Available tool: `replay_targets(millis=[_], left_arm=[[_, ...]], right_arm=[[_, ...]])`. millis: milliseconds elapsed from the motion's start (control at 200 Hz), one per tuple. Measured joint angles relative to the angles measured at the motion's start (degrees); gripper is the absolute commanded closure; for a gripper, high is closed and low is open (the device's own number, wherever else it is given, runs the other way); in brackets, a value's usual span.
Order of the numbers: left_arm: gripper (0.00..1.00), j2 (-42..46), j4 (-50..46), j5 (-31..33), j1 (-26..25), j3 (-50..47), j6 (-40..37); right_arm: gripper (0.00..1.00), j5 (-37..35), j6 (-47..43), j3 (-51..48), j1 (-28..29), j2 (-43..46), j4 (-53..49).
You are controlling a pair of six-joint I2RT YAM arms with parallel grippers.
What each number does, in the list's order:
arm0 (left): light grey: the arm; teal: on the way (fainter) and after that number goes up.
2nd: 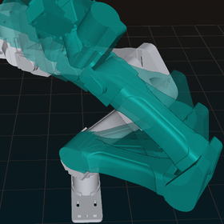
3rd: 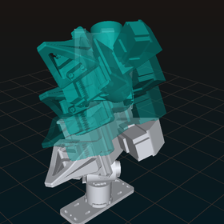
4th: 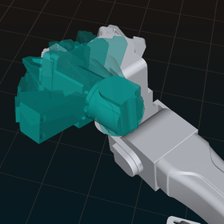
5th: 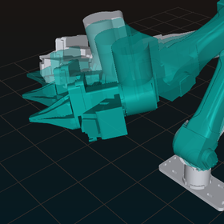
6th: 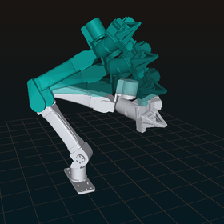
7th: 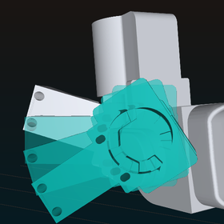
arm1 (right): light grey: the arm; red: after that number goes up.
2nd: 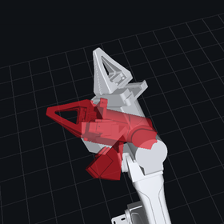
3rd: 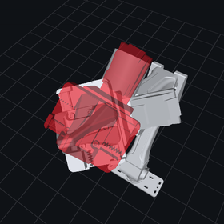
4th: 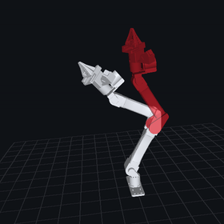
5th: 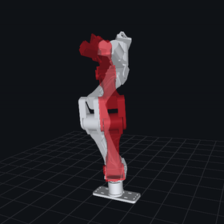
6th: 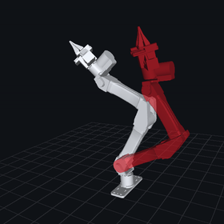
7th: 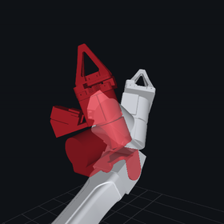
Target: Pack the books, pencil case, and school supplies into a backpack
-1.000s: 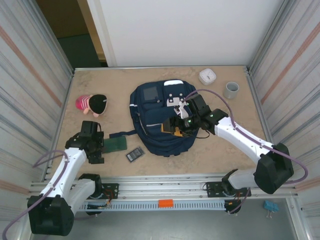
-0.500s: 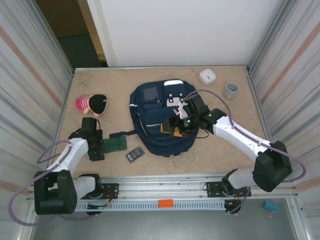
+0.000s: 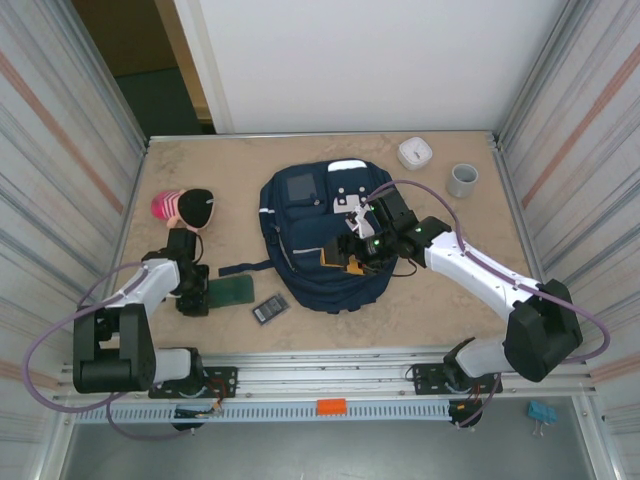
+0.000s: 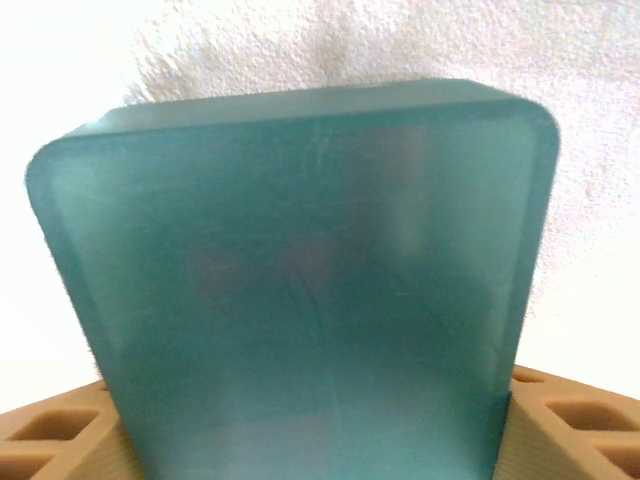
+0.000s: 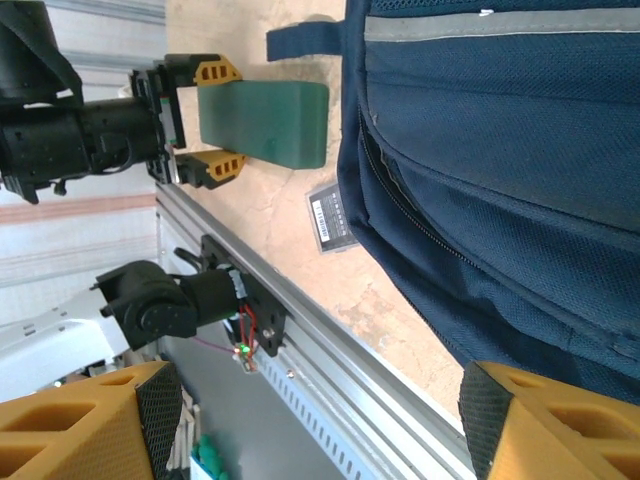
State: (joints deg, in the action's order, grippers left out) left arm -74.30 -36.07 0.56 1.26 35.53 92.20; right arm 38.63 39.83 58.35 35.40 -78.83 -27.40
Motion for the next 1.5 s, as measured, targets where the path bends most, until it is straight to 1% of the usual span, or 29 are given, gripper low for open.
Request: replay_targets(millis=[95, 185, 256, 316, 416, 506, 626, 717, 817, 937, 1087, 1258, 1413, 1503], left_arm=[[0.35, 0.6, 0.2, -0.6, 0.2, -0.1, 0.0], [0.39, 1.8, 2.4, -1.4, 0.0, -0.5, 0.0], [0.43, 3.8, 3.7, -2.0, -1.0, -0.5, 0.0], [0.44, 6.1, 4.3, -2.6, -2.0, -0.5, -0.2], [0.44, 10.4, 5.9, -4.2, -3.3, -0.5, -3.3], [0.43, 12.4, 6.1, -5.3, -4.8, 0.3, -8.7], [0.44, 12.6, 5.9, -6.0, -9.1, 3.2, -17.4], [0.45, 12.9, 6.3, -6.6, -12.8, 4.6, -21.7], [0.46, 13.6, 8.9, -7.6, -16.6, 4.6, -24.5], [0.46, 13.9, 15.9, -9.9, -20.9, 4.1, -26.4], [0.46, 13.5, 22.9, -11.3, -25.7, 4.2, -29.1], [0.46, 10.9, 26.2, -12.6, -28.0, 5.5, -29.9], [0.46, 9.0, 33.5, -14.3, -29.3, 3.6, -26.0], [0.46, 7.6, 35.4, -14.5, -30.4, 3.1, -24.3]], right_arm=[[0.25, 0.0, 0.0, 0.0, 0.0, -0.3, 0.0], [0.26, 0.0, 0.0, 0.0, 0.0, -0.8, 0.0], [0.27, 0.2, 0.0, 0.0, 0.0, -1.0, 0.3], [0.28, 0.4, -0.1, 0.0, 0.1, -1.0, 1.2], [0.28, 0.5, -0.1, -0.7, 0.6, -0.5, 4.9], [0.28, 0.6, -0.5, -2.5, 0.7, 1.0, 8.6], [0.29, 0.6, -1.8, -4.5, 1.4, 2.1, 12.5], [0.29, 0.1, -3.2, -5.3, 3.0, 2.3, 15.0], [0.30, -1.4, -5.0, -6.2, 5.3, 3.0, 17.0], [0.30, -3.3, -6.0, -8.7, 7.5, 4.4, 20.1], [0.30, -4.9, -5.2, -12.8, 7.8, 4.6, 24.7], [0.30, -6.1, -4.0, -14.8, 7.9, 4.0, 27.8], [0.30, -6.6, -3.4, -15.6, 8.2, 3.4, 30.5], [0.31, -6.9, -2.9, -15.7, 8.2, 2.6, 31.8]])
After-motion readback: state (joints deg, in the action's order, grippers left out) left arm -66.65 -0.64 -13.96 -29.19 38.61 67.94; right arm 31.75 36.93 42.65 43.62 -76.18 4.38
